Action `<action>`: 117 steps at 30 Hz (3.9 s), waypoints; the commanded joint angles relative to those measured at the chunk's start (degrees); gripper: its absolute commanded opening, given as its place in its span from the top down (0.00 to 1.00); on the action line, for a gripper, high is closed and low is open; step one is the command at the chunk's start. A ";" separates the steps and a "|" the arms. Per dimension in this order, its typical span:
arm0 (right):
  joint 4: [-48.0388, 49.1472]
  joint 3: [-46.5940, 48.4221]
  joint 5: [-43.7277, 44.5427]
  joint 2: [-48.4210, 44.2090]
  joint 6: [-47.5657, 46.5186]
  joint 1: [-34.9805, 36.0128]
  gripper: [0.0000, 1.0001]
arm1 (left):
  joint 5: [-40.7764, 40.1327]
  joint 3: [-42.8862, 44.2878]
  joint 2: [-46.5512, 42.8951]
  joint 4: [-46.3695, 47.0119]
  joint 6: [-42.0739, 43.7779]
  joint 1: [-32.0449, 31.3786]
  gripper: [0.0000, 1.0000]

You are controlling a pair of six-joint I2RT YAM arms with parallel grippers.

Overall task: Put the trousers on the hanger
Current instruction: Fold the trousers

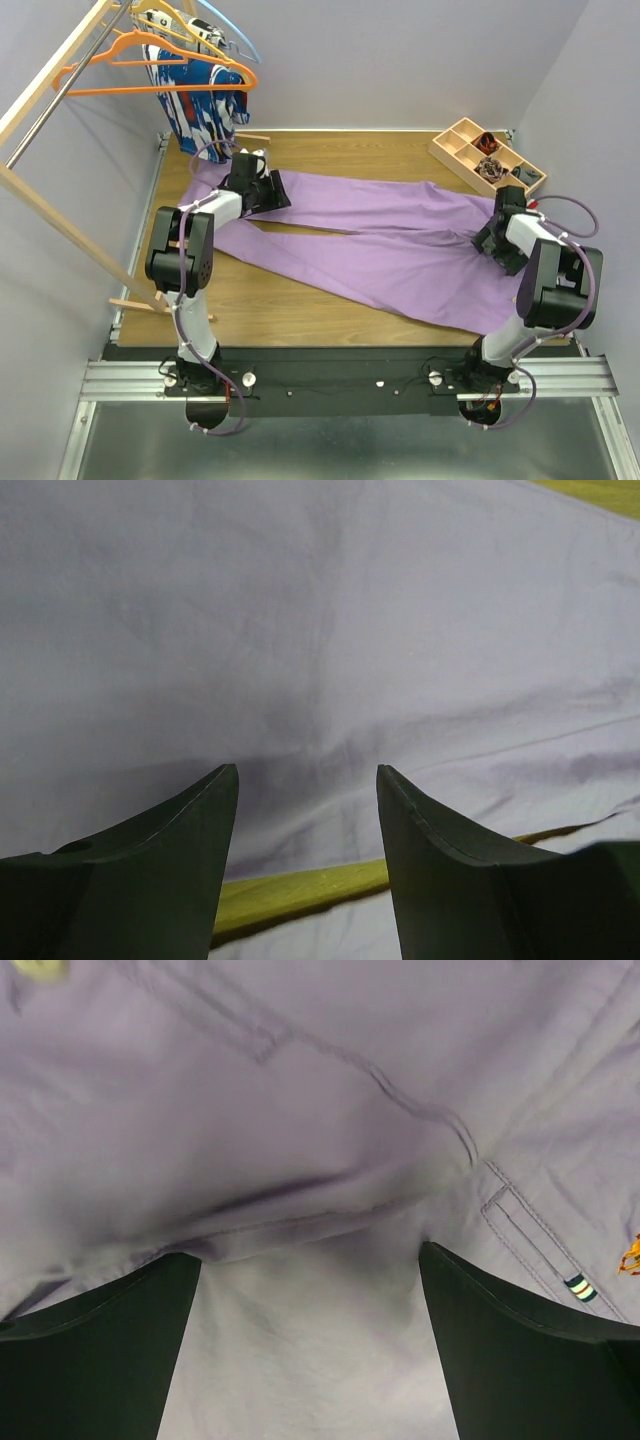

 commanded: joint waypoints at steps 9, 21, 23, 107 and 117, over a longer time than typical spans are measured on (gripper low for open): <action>4.40 8.42 9.95 11.97 -11.58 -3.44 0.00 | 3.14 2.12 2.90 -0.07 -0.19 -4.30 0.34; 1.24 11.85 -8.13 2.77 -15.36 -3.44 0.01 | -6.60 14.96 -4.20 -9.03 3.94 -4.66 0.34; 0.71 11.50 -12.88 0.56 -14.92 -3.09 0.01 | -11.50 13.22 -7.45 -12.72 3.25 -3.87 0.33; -26.89 -12.67 -7.01 -27.84 20.85 -20.84 0.02 | -2.13 1.60 -11.07 -2.63 -2.91 24.87 1.00; -23.29 -13.99 -4.72 -26.17 22.95 -21.10 0.03 | -2.04 2.65 -10.80 -2.54 -3.26 25.75 1.00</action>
